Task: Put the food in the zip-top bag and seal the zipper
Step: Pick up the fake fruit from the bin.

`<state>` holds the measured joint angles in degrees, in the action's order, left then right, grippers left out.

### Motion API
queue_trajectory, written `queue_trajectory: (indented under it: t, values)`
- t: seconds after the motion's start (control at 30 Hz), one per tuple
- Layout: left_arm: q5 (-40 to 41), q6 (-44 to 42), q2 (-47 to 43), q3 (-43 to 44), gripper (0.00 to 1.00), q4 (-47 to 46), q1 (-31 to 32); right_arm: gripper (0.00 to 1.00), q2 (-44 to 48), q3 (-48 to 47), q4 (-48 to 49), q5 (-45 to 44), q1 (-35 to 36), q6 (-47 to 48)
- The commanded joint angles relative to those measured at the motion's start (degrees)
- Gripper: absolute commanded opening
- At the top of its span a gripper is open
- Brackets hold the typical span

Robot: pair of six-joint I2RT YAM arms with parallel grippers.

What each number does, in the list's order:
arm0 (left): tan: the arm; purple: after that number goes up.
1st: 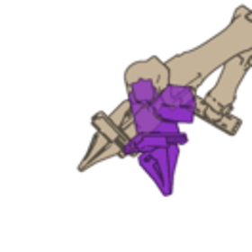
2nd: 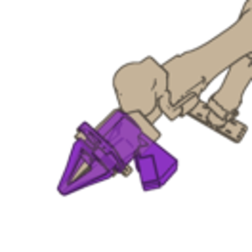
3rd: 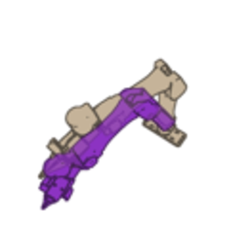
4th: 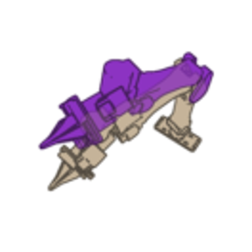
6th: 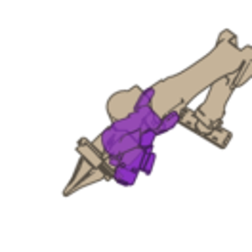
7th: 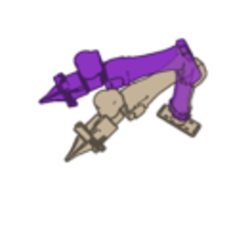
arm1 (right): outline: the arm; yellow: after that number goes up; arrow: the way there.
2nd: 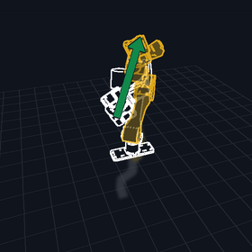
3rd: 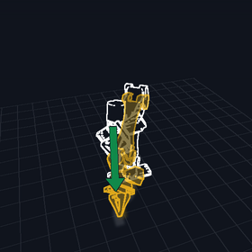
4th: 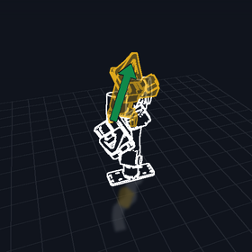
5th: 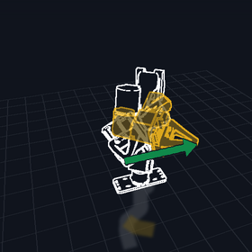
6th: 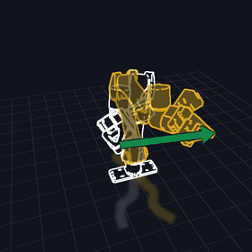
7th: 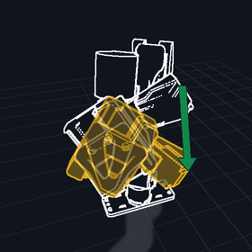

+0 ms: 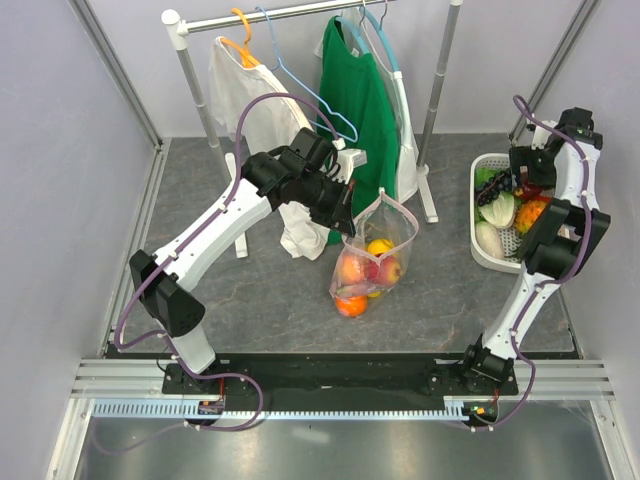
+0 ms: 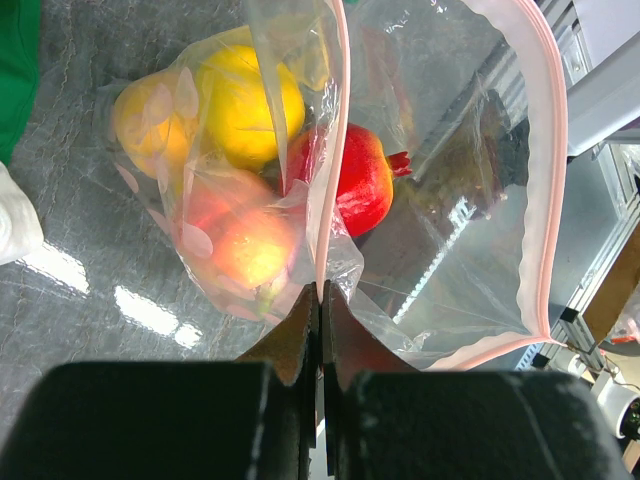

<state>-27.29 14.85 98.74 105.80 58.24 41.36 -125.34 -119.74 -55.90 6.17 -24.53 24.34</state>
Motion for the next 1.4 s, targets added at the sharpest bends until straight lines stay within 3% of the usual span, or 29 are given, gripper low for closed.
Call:
queue_trajectory:
  t: [0.0, 0.4, 0.5, 0.8, 1.37]
  values:
    - [-0.92, -2.81, -0.21, 2.13, 0.02, -0.23, -0.23, 0.98, 5.89, 0.92, 1.76, 1.3, -0.07, -8.68]
    - [-1.36, -2.55, -0.21, 2.66, 0.02, -0.23, -0.14, 0.98, 10.38, -1.28, -1.41, -0.63, -0.07, -10.71]
    - [-1.54, -2.11, -0.04, 2.92, 0.02, -0.23, -0.14, 0.98, 9.5, -1.46, 0.61, -4.49, -0.16, -14.39]
    - [-1.36, -2.28, -0.21, 2.75, 0.02, -0.23, -0.23, 0.98, 8.8, 1.26, 5.7, -4.07, -0.34, -28.54]
    - [-1.28, -2.72, 0.23, 2.83, 0.02, -0.23, -0.14, 0.98, 6.95, 9.35, 14.32, -14.44, -0.34, -33.56]
